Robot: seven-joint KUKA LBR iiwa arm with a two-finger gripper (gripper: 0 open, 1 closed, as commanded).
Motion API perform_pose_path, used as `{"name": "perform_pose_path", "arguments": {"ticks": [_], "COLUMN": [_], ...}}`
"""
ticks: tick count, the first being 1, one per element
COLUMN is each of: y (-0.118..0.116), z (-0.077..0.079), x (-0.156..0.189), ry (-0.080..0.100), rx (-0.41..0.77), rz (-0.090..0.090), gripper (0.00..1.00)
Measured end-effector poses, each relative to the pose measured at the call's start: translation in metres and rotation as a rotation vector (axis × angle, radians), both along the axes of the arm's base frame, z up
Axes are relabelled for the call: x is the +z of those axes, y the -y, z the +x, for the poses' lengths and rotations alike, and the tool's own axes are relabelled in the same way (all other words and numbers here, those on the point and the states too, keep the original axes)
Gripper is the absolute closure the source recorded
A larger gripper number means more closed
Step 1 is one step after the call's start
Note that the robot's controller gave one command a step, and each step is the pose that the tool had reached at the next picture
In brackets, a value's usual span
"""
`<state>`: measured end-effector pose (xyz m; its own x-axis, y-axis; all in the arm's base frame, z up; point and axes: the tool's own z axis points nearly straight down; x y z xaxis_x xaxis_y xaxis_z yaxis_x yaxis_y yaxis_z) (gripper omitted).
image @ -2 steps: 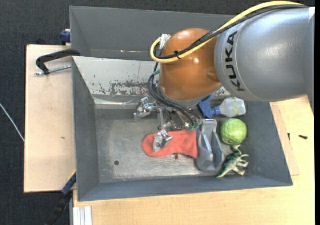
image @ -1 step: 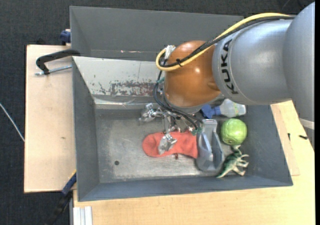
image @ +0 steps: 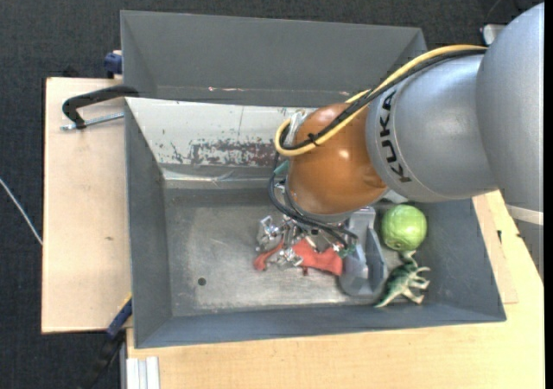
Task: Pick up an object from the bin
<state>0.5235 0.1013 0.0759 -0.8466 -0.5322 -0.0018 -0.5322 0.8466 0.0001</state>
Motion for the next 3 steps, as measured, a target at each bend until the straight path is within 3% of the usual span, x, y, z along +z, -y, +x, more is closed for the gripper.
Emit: {"name": "perform_pose_path", "arguments": {"ticks": [1, 2, 3], "y": [0.000, 0.016, 0.016], "z": [0.000, 0.007, 0.007], "x": [0.000, 0.121, 0.121], "ry": [0.000, 0.003, 0.002], "rx": [0.000, -0.039, -0.039], "rz": [0.000, 0.001, 0.001], "gripper": [1.00, 1.00, 1.00]}}
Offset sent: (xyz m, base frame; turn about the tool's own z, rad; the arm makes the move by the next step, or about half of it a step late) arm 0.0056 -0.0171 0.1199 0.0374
